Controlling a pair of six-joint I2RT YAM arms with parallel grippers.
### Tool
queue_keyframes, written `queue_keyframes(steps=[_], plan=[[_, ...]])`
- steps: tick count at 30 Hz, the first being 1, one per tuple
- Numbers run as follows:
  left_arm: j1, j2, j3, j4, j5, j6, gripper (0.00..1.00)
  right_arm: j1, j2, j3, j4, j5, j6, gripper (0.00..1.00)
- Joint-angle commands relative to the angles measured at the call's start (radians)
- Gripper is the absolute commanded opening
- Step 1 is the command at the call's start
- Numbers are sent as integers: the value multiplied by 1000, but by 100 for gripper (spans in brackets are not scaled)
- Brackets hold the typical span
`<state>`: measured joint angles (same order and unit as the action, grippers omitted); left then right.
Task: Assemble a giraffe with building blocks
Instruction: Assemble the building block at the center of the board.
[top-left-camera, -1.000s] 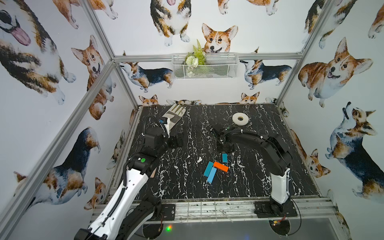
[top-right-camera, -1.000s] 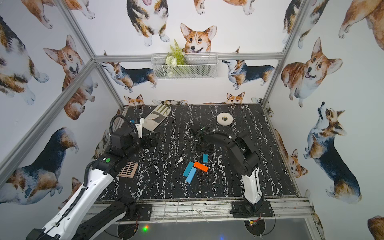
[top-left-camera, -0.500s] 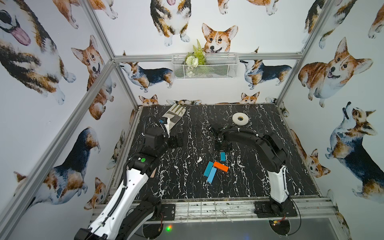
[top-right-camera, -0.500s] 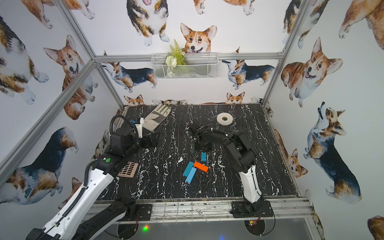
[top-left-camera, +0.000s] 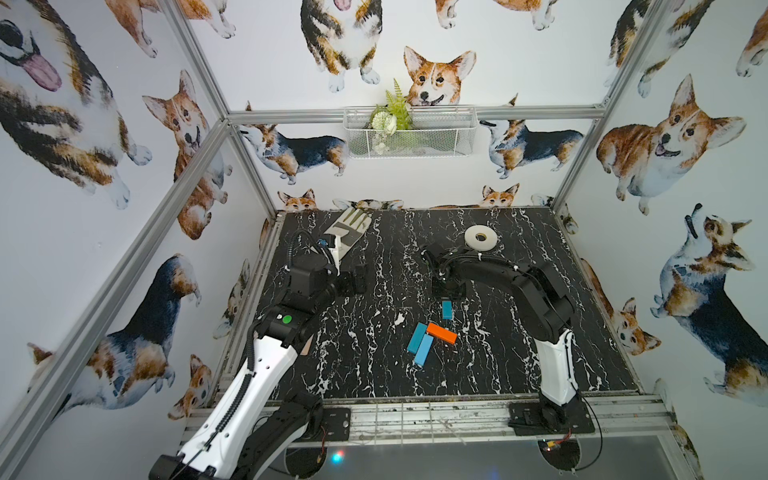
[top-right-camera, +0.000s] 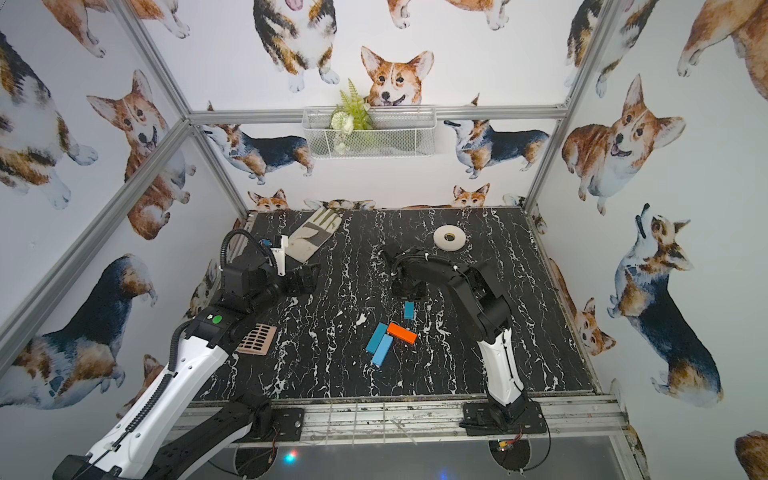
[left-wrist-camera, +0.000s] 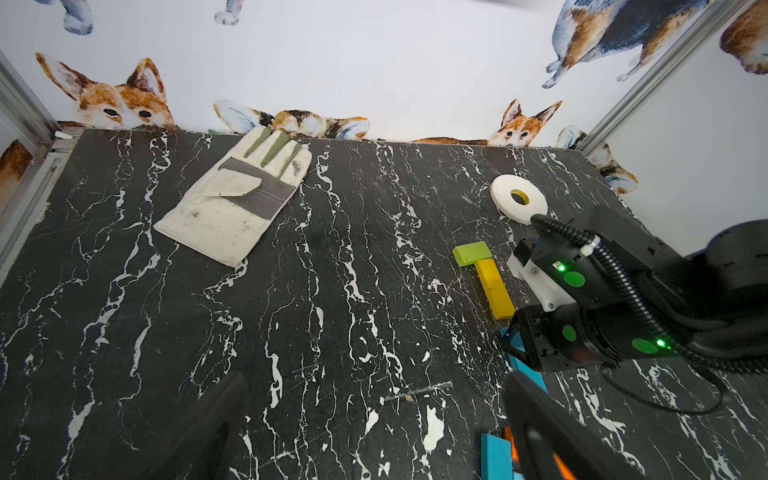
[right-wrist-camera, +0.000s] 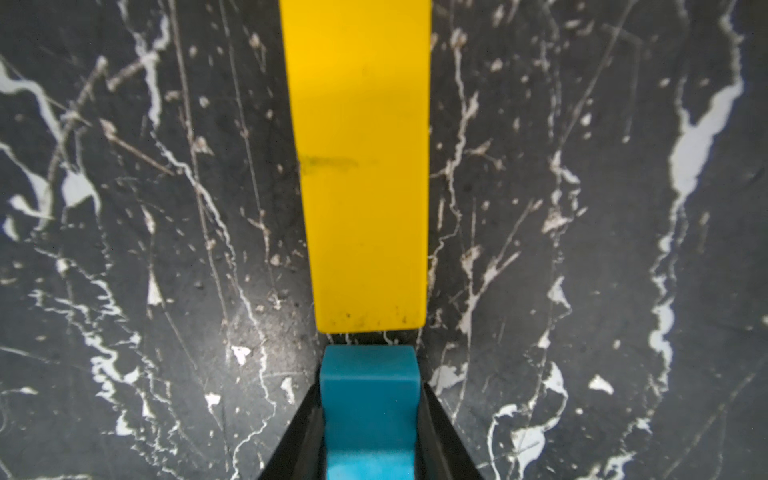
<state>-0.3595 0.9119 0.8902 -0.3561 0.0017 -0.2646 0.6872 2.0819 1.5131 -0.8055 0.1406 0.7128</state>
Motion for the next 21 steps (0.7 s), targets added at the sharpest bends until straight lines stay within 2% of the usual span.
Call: queue_keyframes(steps=[1, 21], plan=[[3, 2, 3, 26, 7, -8, 100, -5, 20, 4, 13, 25, 2, 29], [3, 8, 4, 29, 9, -8, 100, -21, 39, 24, 11, 28, -11, 29]])
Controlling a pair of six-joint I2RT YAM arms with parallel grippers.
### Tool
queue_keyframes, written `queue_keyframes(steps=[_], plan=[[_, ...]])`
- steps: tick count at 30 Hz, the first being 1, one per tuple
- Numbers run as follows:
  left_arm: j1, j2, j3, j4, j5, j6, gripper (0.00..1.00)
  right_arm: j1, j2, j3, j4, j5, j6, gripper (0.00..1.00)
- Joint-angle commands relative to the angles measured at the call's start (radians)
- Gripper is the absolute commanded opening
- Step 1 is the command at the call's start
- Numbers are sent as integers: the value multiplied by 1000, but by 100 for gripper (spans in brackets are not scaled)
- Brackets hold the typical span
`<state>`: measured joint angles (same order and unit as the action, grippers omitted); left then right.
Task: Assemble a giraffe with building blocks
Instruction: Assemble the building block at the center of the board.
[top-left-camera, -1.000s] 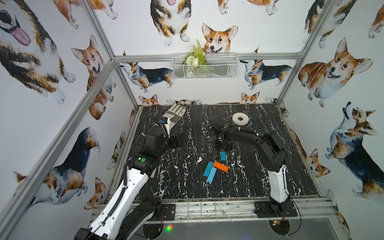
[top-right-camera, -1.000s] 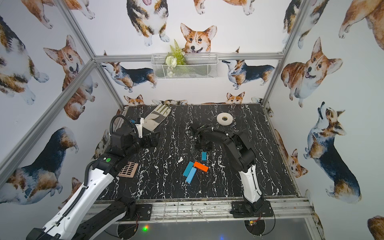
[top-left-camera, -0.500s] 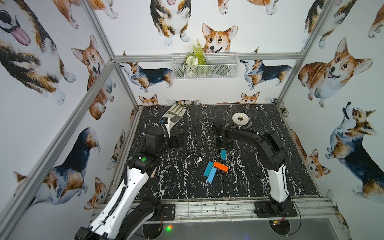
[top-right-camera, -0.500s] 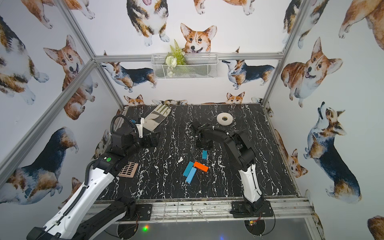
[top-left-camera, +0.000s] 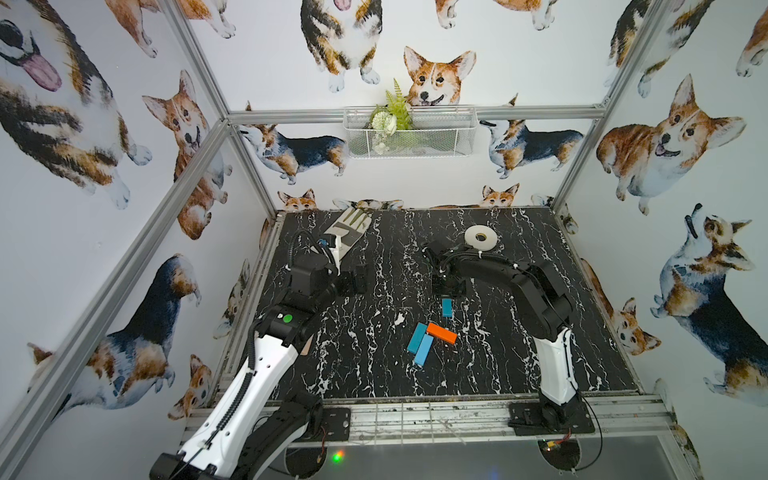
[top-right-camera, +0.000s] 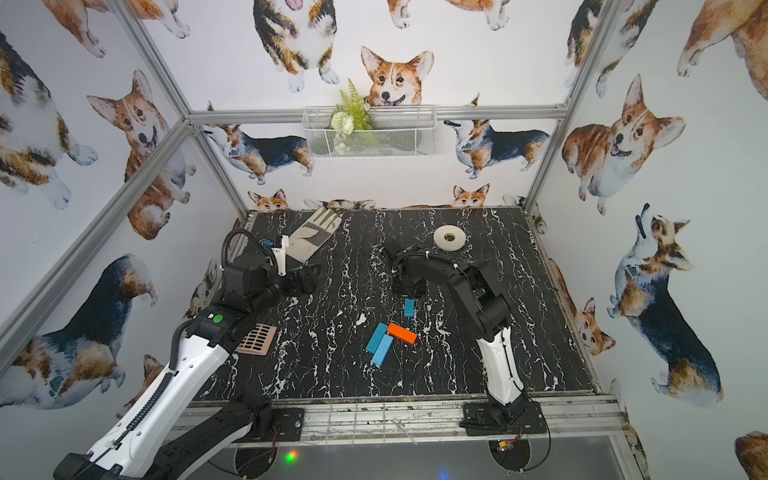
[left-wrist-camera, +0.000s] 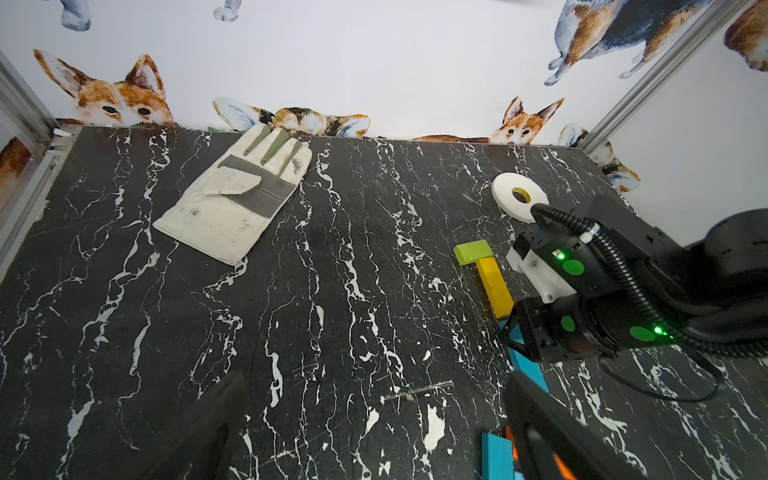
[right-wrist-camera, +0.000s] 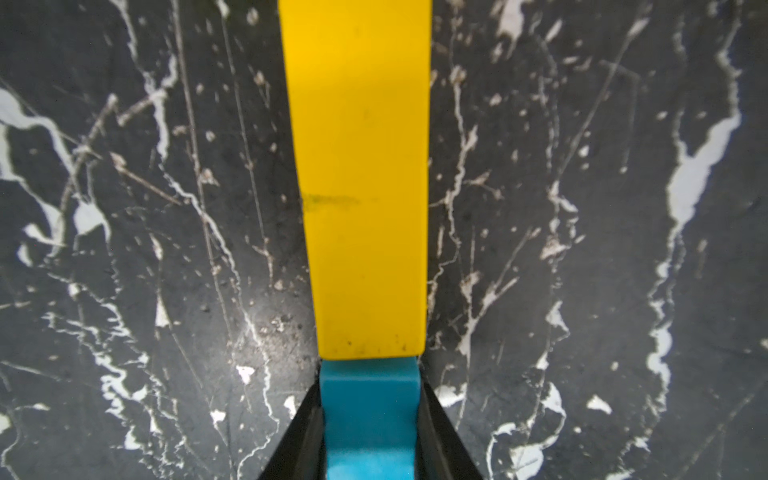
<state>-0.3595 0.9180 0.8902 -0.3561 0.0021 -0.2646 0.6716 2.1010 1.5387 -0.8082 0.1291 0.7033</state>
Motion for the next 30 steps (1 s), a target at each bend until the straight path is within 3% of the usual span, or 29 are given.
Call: queue_keyframes(steps=[1, 15, 25, 30], plan=[[2, 2, 4, 28, 8, -8, 100, -6, 20, 0, 15, 39, -2, 29], [2, 4, 4, 29, 10, -8, 100, -11, 32, 25, -1, 49, -17, 30], [2, 1, 4, 27, 8, -8, 100, -12, -7, -20, 39, 20, -49, 78], [2, -2, 5, 27, 7, -7, 100, 14, -93, -58, 34, 46, -84, 81]])
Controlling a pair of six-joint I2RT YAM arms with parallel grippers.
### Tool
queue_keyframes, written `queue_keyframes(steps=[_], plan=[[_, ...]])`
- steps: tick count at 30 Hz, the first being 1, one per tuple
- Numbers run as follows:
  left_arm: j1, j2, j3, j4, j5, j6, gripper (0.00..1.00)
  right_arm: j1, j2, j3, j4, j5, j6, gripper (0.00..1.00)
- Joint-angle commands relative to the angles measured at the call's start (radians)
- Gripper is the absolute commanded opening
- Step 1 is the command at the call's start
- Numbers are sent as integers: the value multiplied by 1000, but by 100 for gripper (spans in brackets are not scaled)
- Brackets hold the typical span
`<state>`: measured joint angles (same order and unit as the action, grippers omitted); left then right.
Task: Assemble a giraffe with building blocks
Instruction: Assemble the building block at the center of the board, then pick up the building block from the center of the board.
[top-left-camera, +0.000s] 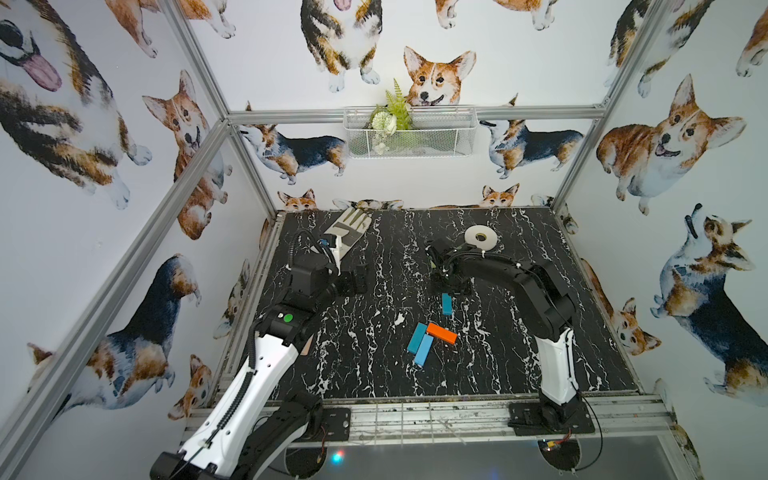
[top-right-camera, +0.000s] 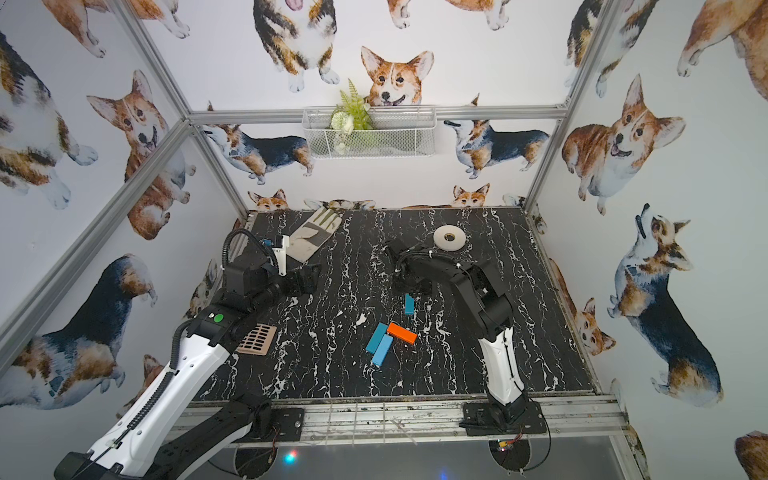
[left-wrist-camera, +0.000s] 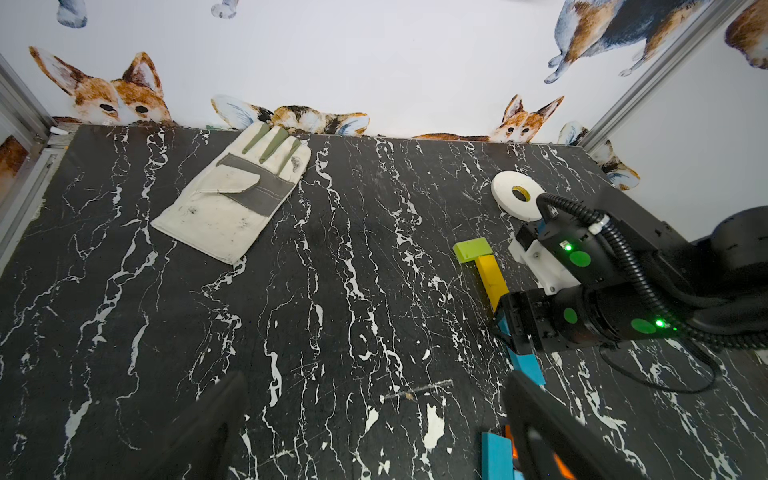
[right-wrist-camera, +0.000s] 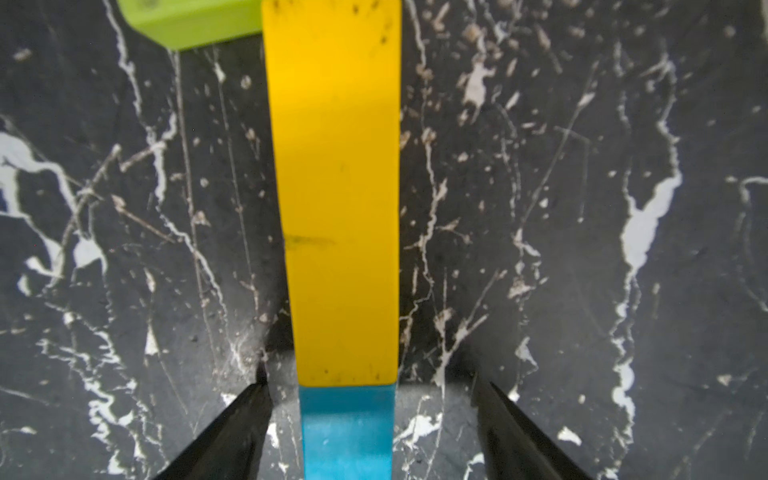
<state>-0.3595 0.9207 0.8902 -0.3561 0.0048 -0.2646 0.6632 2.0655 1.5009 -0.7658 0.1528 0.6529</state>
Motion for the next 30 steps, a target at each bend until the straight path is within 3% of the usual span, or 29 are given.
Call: queue_keyframes(steps=[1, 5, 11, 23, 30], plan=[[2, -5, 4, 26, 3, -7, 100, 37, -86, -31, -9, 37, -44, 81], [2, -10, 6, 25, 1, -8, 100, 150, -200, -57, -39, 79, -53, 78], [2, -13, 7, 24, 7, -8, 100, 276, -233, -79, -76, 55, 28, 73], [3, -22, 4, 23, 8, -10, 100, 291, -421, -421, -3, -17, -103, 68], [2, -17, 4, 24, 8, -8, 100, 291, -375, -429, 22, -29, -203, 70]])
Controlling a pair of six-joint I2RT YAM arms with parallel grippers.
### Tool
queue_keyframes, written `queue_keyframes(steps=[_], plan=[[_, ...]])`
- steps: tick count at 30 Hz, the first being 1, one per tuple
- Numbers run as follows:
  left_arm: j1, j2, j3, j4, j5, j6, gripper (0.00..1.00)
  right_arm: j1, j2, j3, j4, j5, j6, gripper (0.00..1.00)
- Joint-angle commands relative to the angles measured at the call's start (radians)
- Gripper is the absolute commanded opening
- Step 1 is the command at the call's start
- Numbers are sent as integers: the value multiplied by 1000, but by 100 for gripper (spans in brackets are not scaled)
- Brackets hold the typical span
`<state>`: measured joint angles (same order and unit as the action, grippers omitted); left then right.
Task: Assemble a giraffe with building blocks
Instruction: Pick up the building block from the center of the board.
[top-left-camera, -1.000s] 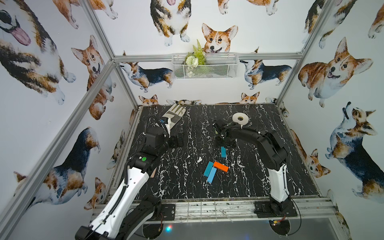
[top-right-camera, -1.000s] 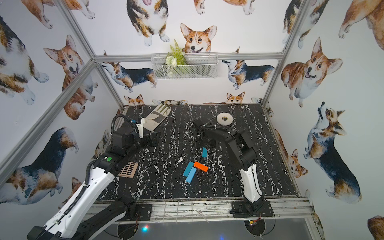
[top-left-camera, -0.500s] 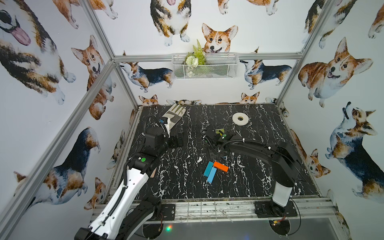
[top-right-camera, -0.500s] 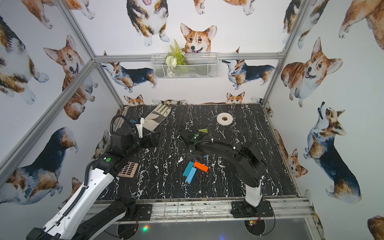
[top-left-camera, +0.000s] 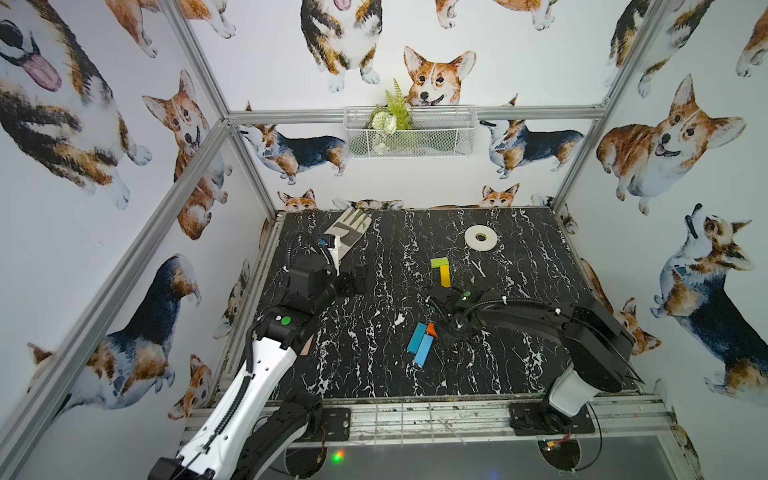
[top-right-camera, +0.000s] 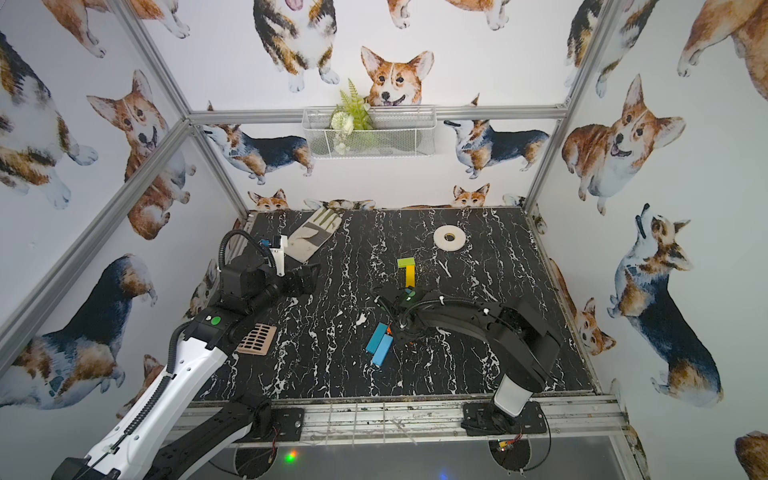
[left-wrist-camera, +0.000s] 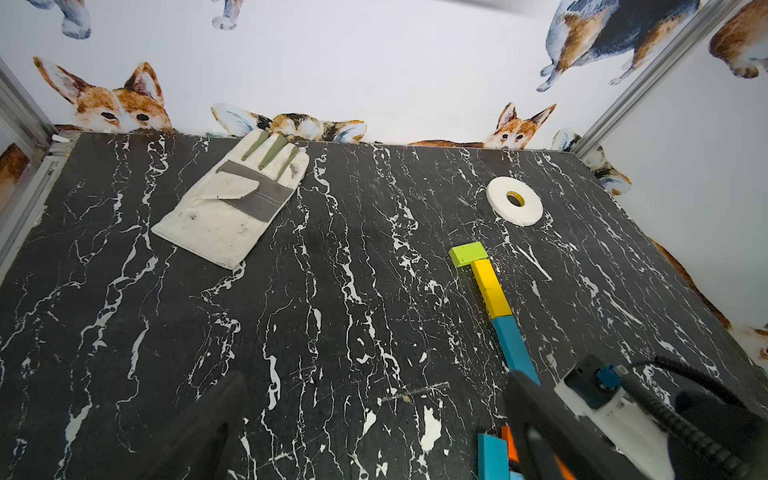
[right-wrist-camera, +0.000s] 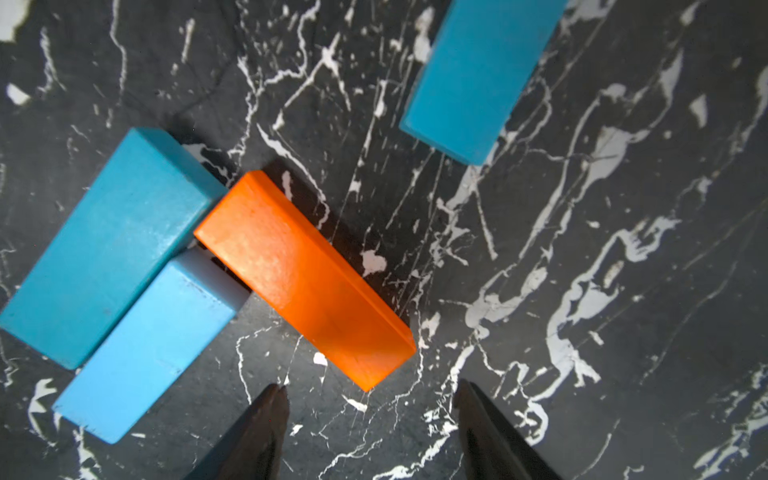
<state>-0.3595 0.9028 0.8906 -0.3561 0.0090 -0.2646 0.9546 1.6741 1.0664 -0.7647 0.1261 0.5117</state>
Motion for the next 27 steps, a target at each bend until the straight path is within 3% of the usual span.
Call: queue_keyframes(steps=[1, 12, 21, 27], plan=[[2, 1, 4, 23, 3, -8, 100, -1, 27, 10, 25, 6, -76, 70], [2, 7, 4, 23, 1, -7, 100, -4, 149, 96, 58, 3, -127, 69], [2, 9, 7, 27, 5, -7, 100, -4, 99, 25, 83, -31, -90, 23], [2, 7, 4, 25, 3, -7, 100, -4, -5, 13, 115, -106, -93, 22]])
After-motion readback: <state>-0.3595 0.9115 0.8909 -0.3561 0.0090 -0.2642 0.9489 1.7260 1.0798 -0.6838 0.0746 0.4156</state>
